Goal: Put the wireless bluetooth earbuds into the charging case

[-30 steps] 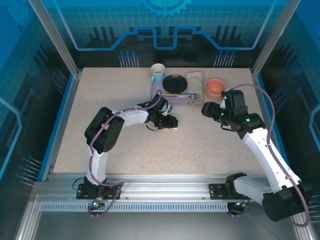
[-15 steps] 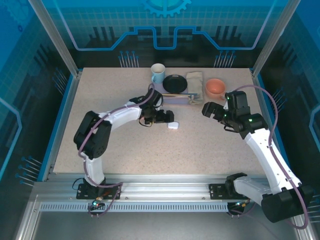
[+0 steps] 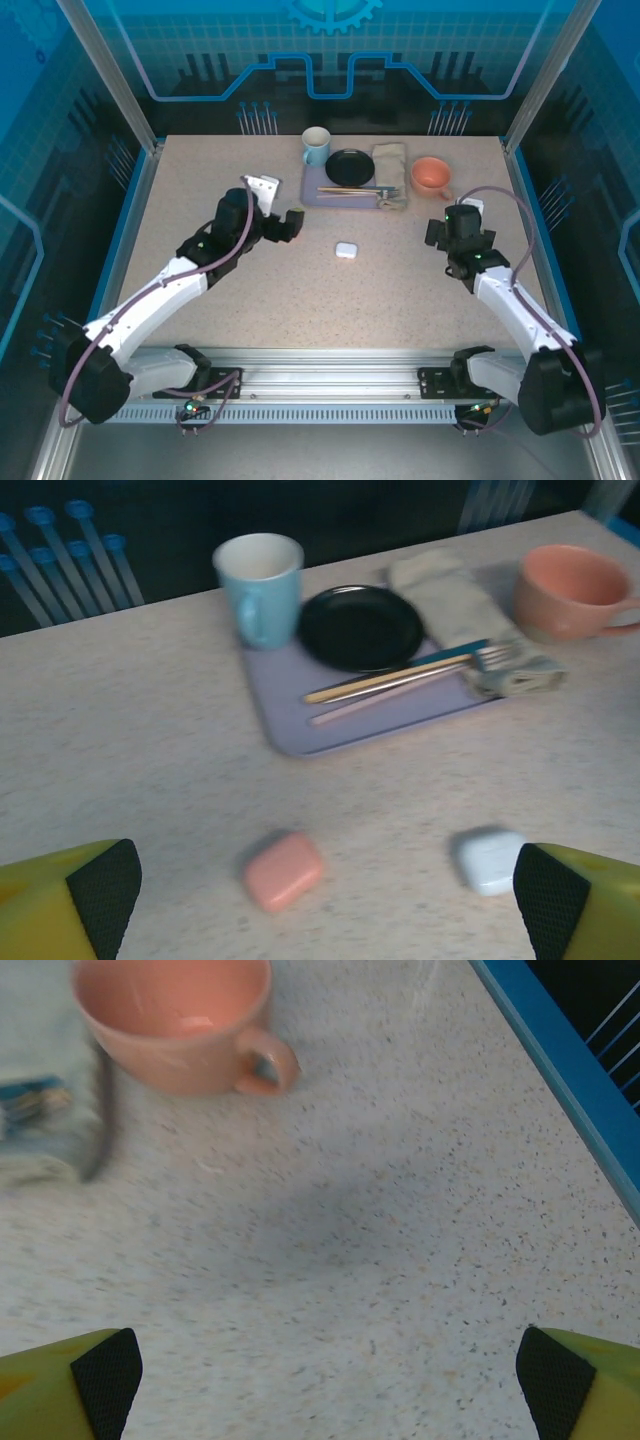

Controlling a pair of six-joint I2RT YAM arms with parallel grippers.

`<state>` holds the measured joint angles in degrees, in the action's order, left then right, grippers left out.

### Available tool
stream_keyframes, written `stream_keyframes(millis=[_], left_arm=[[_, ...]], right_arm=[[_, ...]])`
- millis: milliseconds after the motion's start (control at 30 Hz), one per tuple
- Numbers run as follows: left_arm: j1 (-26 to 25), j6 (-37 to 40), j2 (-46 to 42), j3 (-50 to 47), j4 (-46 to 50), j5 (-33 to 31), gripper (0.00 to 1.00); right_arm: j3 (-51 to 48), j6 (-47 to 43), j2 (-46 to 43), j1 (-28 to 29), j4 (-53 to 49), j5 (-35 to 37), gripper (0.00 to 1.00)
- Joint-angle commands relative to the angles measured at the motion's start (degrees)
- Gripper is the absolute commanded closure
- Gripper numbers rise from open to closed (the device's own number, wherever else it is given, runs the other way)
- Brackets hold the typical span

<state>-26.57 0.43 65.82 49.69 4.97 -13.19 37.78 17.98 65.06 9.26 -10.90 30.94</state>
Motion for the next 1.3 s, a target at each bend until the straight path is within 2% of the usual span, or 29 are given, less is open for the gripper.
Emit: stream_keyframes(millis=[0, 100, 167, 200, 300, 467, 567, 633, 733, 800, 867, 1067, 1267], left_arm=[[6.05, 5.17, -3.27, -8.11, -11.93, -2.98, 0.01], [10.67, 6.69, -3.72, -16.08, -21.67, -0.92, 0.01], [12.59, 7.40, -2.64, -20.71, -28.63, -2.23, 0.01], [14.14, 7.51, -2.06, -23.71, -32.94, -0.53, 0.01], [17.77, 4.98, 1.37, -28.45, -39.44, 0.59, 0.01], [20.41, 3.56, 7.40, -32.46, -48.41, 2.61, 0.01], [22.11, 2.91, 11.14, -31.18, -50.84, 5.68, 0.01], [22.61, 2.96, 13.38, -30.40, -51.36, 7.33, 0.01], [23.12, 2.94, 16.80, -30.53, -54.75, 8.72, 0.01], [23.36, 3.15, 18.65, -30.20, -55.53, 9.53, 0.01], [23.44, 3.33, 20.69, -29.88, -57.05, 9.90, 0.01], [28.22, -1.17, 21.03, -25.84, -49.69, 14.56, 0.01], [28.19, -0.97, 21.09, -25.80, -49.96, 14.42, 0.01]], right_arm=[[-4.35, -7.86, 3.02, -1.42, 18.83, 3.54, 0.00], [-8.44, -10.25, 6.11, -1.67, 29.12, 3.16, 0.00], [-10.49, -10.89, 8.21, -1.78, 34.34, 2.33, 0.00], [-11.35, -11.97, 9.46, -1.66, 36.91, 1.04, 0.00], [-12.18, -14.07, 11.27, -1.69, 41.85, -1.69, 0.00], [-13.64, -16.06, 12.49, -2.11, 47.24, -9.33, 0.00], [-18.06, -16.26, 16.28, -2.07, 59.88, -11.17, 0.00], [-16.97, -16.87, 16.98, -2.13, 58.10, -13.21, 0.00], [-17.38, -18.22, 21.46, -2.14, 63.55, -14.84, 0.00], [-14.37, -17.22, 21.02, -2.70, 56.62, -15.75, 0.00], [-14.11, -16.47, 20.83, -4.05, 55.57, -17.96, 0.00], [-14.18, -16.46, 20.99, -4.35, 56.01, -18.37, 0.00], [-14.27, -16.65, 21.03, -4.14, 56.34, -18.14, 0.00]])
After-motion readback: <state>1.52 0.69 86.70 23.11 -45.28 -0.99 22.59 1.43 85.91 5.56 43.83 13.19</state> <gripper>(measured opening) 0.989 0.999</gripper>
